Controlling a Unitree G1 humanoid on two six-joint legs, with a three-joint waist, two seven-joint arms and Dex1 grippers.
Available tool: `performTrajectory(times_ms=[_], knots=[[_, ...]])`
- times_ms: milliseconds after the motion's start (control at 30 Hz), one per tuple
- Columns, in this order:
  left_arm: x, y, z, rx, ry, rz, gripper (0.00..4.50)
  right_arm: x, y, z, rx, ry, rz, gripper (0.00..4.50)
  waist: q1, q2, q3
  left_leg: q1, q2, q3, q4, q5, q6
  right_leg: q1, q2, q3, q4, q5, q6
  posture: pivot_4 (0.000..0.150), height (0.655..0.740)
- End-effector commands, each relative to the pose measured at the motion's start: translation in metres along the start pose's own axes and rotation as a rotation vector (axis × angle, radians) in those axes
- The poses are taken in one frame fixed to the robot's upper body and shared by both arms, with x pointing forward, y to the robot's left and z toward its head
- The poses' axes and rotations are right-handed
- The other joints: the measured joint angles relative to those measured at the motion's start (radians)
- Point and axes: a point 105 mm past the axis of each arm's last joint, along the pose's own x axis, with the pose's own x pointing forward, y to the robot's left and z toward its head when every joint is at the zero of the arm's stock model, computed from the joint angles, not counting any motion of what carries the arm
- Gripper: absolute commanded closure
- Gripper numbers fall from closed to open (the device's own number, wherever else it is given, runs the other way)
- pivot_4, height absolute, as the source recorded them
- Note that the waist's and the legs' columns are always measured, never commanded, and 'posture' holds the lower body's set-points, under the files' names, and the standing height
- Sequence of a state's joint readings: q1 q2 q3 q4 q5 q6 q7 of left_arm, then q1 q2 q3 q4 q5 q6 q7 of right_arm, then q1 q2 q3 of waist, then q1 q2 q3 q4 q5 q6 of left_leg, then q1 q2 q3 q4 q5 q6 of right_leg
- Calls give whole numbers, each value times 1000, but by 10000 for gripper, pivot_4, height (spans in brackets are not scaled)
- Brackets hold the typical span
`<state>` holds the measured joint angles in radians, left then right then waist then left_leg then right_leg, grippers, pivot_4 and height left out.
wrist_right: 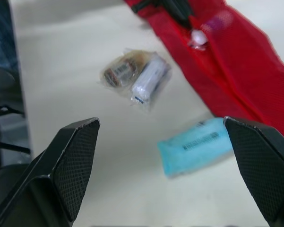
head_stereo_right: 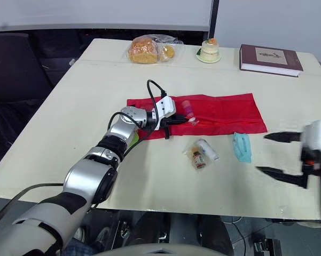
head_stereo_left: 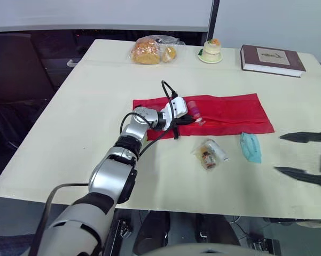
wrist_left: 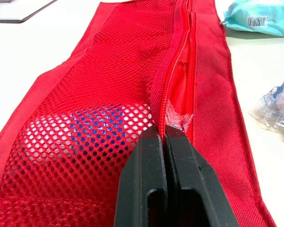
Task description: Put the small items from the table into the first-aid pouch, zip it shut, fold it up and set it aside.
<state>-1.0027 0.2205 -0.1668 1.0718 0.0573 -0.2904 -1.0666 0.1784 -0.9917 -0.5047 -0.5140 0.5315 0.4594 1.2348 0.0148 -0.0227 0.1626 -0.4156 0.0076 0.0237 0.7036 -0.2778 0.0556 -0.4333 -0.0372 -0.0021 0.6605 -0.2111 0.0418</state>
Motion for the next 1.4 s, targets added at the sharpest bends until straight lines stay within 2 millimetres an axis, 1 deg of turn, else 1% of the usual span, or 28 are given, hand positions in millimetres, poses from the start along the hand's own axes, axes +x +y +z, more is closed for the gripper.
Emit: performTrajectory(times_ms=[33,133,233,333,433,567,667,800,833,867,900,933,1033,1167,1300,1400], knots=[[4,3,13,39,-28,-1,45000,25,-1,-2,-90,-3,-53,100,0,-1,0,0,0,0,0,0,0,0,0,0,0,0,0,1500,7289],[7,1,15,42,-34,-10,45000,50,-5,-12,-82,-28,-107,100,0,-1,0,0,0,0,0,0,0,0,0,0,0,0,0,1500,7289],[10,0,18,43,-39,-13,45000,74,0,-22,-121,-10,-107,100,1,0,0,0,-1,0,0,0,0,0,0,0,0,0,0,1500,7289],[11,0,19,45,-42,-14,45000,94,-1,-24,-108,-33,-141,100,0,0,0,0,-1,0,0,0,0,0,0,0,0,0,0,1500,7289],[12,0,20,47,-45,-16,45000,107,0,-33,-130,8,-139,100,1,0,0,0,-1,0,0,0,0,0,0,0,0,0,0,1500,7289],[13,0,21,49,-46,-15,45000,118,1,-28,-92,-36,-158,100,0,0,0,0,-1,0,0,0,0,0,1,0,0,0,0,1500,7289],[14,0,22,50,-48,-16,45000,123,0,-26,-88,-47,-166,8301,0,0,0,0,-1,0,0,0,0,0,1,0,0,0,0,1500,7289],[15,-1,23,53,-51,-19,45000,122,-1,-25,-93,-44,-170,28311,0,0,0,0,-1,0,0,0,0,0,1,0,0,0,0,1500,7289],[15,-1,23,53,-52,-20,45000,119,-1,-26,-93,-40,-172,34049,0,0,0,0,-1,0,0,0,0,0,1,0,0,0,0,1500,7289],[16,-1,24,54,-52,-21,45000,117,-2,-26,-93,-35,-175,38940,0,0,0,0,-1,0,0,0,0,0,1,0,0,0,0,1500,7289],[16,-2,24,54,-52,-22,45000,115,-3,-27,-94,-31,-180,42833,0,0,0,0,-1,0,0,0,0,0,1,0,0,0,0,1500,7289],[16,-2,24,55,-53,-23,45000,113,-4,-27,-97,-25,-185,44142,0,0,0,0,-1,0,0,0,0,0,1,0,0,0,0,1500,7289],[17,-3,24,55,-55,-26,45000,105,-6,-26,-102,-14,-199,44142,1,0,0,0,-1,0,0,0,0,0,1,0,0,0,0,1500,7289],[18,-4,24,54,-58,-30,45000,94,-8,-19,-87,-12,-233,44142,0,0,0,0,-1,0,0,0,0,0,0,0,0,0,0,1500,7289],[19,-4,25,52,-66,-31,45000,83,-14,-14,15,-4,-292,44142,0,0,0,0,-1,-1,0,0,0,0,1,0,0,0,0,1500,7289],[21,-6,29,50,-81,-36,45000,87,-23,-8,91,31,-345,44142,-1,0,0,0,-1,-1,0,0,0,0,1,0,0,0,0,1500,7289]])
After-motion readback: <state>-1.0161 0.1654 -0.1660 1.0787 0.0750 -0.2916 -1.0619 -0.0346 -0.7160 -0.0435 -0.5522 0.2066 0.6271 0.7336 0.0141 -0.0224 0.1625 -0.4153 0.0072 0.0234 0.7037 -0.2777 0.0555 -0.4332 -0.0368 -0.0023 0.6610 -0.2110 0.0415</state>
